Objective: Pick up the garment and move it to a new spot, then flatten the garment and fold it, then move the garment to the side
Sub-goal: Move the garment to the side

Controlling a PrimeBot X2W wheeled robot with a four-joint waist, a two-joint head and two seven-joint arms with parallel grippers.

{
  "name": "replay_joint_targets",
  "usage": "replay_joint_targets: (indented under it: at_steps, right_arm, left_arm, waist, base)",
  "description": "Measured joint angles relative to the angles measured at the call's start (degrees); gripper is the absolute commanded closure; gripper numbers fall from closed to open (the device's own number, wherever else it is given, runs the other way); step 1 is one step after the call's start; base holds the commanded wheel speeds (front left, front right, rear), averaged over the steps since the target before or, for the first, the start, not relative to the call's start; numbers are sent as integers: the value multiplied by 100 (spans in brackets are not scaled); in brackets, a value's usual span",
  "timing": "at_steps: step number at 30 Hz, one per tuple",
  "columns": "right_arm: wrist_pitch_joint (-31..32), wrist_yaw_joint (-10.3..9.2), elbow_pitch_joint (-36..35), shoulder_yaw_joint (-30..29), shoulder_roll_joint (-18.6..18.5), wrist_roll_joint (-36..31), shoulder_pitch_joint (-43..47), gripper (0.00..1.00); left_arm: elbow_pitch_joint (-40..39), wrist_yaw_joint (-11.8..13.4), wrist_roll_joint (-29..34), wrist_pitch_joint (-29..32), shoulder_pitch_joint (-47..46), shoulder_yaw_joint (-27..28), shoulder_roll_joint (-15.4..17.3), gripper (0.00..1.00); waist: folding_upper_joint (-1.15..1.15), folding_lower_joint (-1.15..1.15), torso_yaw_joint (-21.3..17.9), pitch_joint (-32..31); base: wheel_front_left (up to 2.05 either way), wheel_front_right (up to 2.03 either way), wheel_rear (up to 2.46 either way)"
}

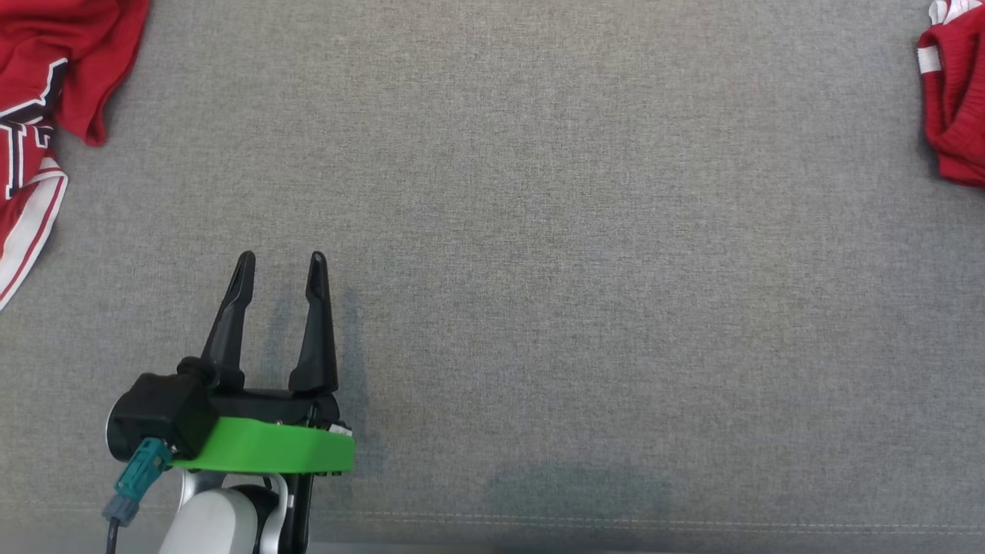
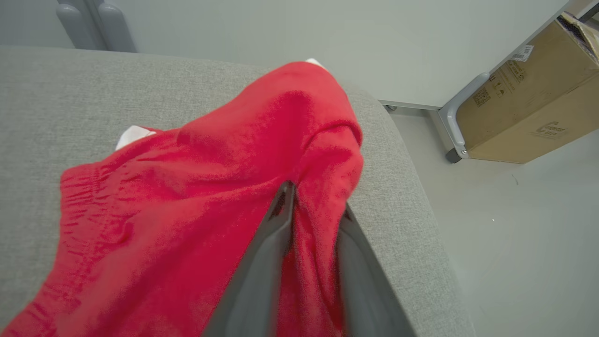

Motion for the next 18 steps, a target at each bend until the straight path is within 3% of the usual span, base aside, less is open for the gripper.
replay_joint_targets:
  at_steps: [1,14,18]
  right_arm:
    - [-43,-79,46,-3,-16,-24,0,0]
    - [-549,-137,104,-15,556,4,-124,0]
    - [-855,-24,-148,52,801,-11,-365,0]
  left_arm:
    - [-1,0,8,34,-15,5,1,0]
    - [23,0,37,41,-40,158,43,0]
    - [70,0,37,40,-53,204,58,0]
  waist:
    - [0,0,1,6]
    - [0,0,-313,-71]
    - [0,0,-483,-160]
  base:
    - [0,0,0]
    - [0,0,0]
    - [0,0,0]
